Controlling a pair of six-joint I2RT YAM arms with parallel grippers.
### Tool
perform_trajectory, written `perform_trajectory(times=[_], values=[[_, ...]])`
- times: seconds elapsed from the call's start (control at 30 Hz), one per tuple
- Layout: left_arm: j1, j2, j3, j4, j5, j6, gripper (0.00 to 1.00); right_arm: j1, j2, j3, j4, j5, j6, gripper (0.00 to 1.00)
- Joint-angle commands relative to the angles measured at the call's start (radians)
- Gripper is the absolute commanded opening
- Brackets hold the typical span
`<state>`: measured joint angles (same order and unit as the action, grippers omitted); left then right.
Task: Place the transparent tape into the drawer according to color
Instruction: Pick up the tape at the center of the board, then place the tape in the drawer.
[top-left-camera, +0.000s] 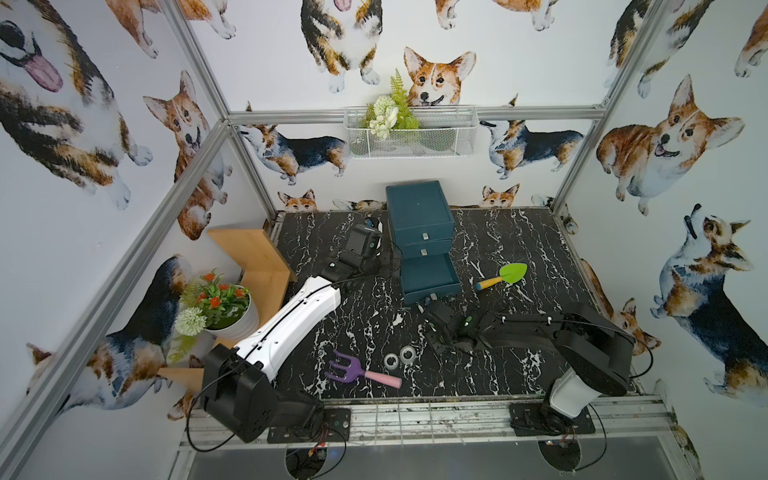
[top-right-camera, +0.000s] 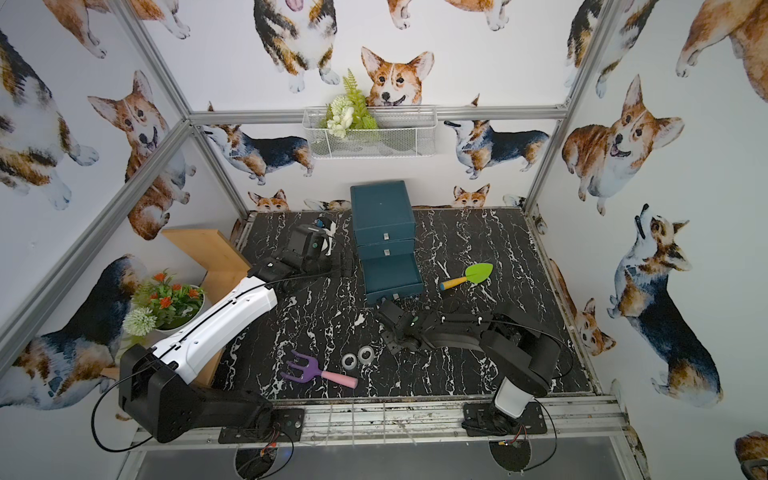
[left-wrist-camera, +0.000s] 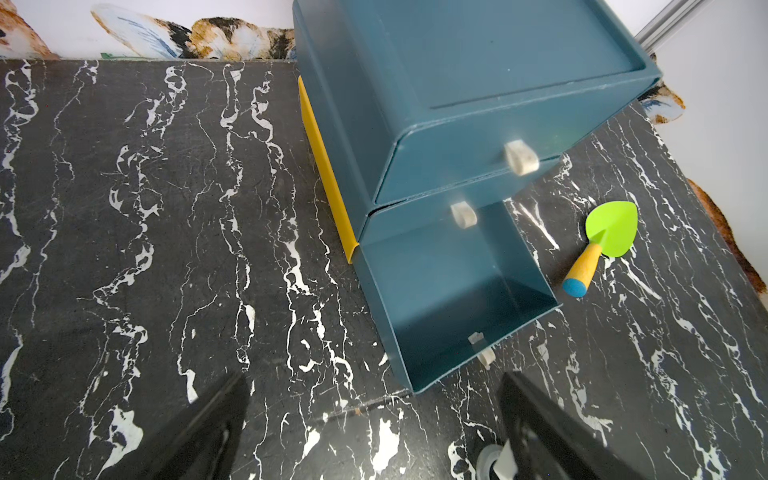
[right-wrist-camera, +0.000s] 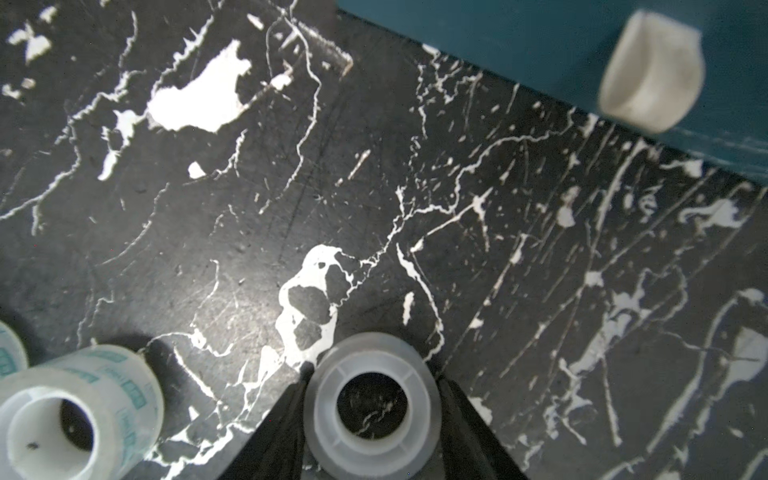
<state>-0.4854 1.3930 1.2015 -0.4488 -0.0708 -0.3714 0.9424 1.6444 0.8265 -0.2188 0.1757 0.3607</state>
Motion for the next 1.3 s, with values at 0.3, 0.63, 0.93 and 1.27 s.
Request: perform_trajectory(times=[0.3, 0.63, 0.93, 1.27], values=[[0.001, 0.003, -0.001, 0.015, 0.006, 0.008, 0.99, -0.017, -0.095, -0.01, -0.057, -0.038, 0.011, 0.46], [0.001, 0.004, -0.006, 0.016, 0.002, 0.005, 0.99, -0.152, -0.187, 0.183, -0.053, -0.04, -0.055, 0.45], [0.001, 0.004, -0.023, 0.014, 0.019, -0.009, 0.99, -0.254, 0.039, 0.327, 0.083, -0.007, -0.098, 0.46], [-0.004, -0.025, -0.037, -0.018, 0.039, -0.03, 0.99, -0.285, 0.092, 0.298, 0.204, -0.035, -0.079, 0.57]])
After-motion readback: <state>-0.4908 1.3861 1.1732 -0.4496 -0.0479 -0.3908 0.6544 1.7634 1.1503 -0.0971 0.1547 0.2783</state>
